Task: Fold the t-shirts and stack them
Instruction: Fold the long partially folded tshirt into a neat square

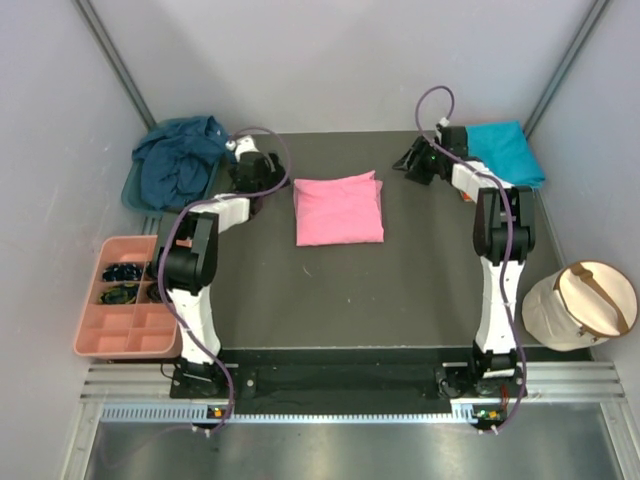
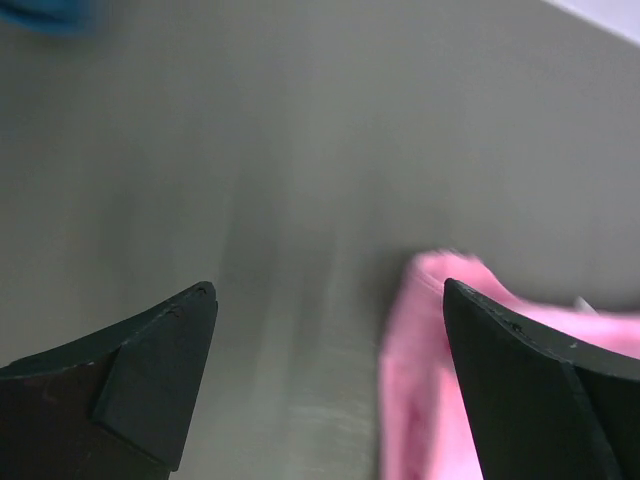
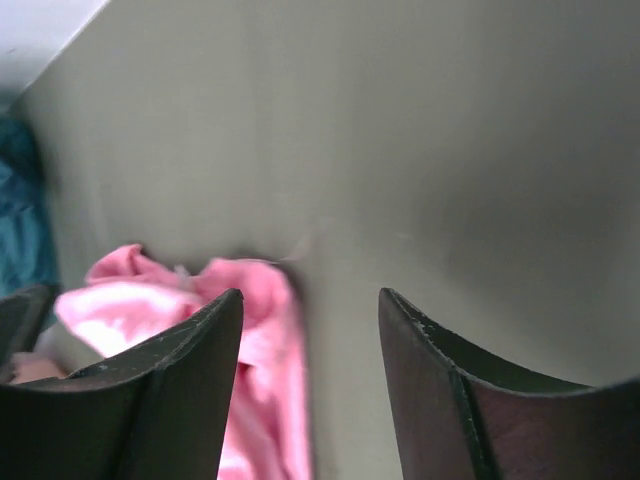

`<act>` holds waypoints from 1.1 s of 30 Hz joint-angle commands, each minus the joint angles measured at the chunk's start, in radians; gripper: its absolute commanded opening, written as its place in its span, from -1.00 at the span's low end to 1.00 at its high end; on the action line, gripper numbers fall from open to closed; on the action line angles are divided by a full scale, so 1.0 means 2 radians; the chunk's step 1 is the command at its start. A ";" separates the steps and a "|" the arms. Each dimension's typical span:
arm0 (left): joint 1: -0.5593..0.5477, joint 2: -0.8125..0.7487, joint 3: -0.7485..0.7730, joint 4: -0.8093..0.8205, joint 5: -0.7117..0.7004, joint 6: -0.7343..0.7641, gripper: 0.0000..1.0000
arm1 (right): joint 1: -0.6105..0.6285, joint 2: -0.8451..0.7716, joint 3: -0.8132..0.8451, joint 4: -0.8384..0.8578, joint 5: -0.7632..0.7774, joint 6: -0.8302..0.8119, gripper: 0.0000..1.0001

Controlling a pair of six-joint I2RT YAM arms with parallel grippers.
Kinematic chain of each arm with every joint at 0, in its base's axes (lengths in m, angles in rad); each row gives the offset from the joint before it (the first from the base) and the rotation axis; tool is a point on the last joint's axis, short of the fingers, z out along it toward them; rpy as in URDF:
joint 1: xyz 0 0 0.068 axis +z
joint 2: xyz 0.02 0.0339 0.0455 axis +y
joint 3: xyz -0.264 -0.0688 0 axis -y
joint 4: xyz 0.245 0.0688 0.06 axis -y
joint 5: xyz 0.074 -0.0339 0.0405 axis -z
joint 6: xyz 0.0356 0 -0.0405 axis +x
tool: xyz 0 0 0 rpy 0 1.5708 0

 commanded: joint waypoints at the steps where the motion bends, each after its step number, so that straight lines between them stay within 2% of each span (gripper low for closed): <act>1: 0.018 -0.060 -0.018 0.037 -0.026 -0.009 0.98 | -0.007 -0.072 -0.047 0.031 0.019 -0.024 0.15; 6: 0.017 -0.111 -0.087 0.070 0.030 -0.029 0.98 | -0.006 -0.135 -0.141 0.063 0.012 -0.015 0.18; 12: 0.011 -0.151 -0.161 0.081 0.061 -0.054 0.98 | 0.003 -0.225 -0.265 0.065 0.024 -0.004 0.23; 17: 0.008 -0.166 -0.185 0.099 0.082 -0.059 0.98 | 0.017 -0.301 -0.371 0.096 0.029 0.018 0.24; 19: 0.008 -0.169 -0.183 0.106 0.115 -0.058 0.98 | 0.029 -0.331 -0.399 0.085 0.026 0.013 0.24; 24: -0.005 -0.169 -0.137 0.107 0.140 -0.029 0.98 | 0.089 -0.388 -0.459 0.077 0.033 0.015 0.24; 29: -0.006 -0.118 -0.063 0.108 0.181 -0.019 0.98 | 0.138 -0.411 -0.486 0.081 0.036 0.020 0.27; 31: -0.008 -0.078 -0.015 0.112 0.202 -0.012 0.98 | 0.158 -0.405 -0.493 0.087 0.038 0.018 0.46; 33: -0.008 -0.047 0.035 0.115 0.243 -0.008 0.98 | 0.171 -0.393 -0.493 0.093 0.038 0.017 0.53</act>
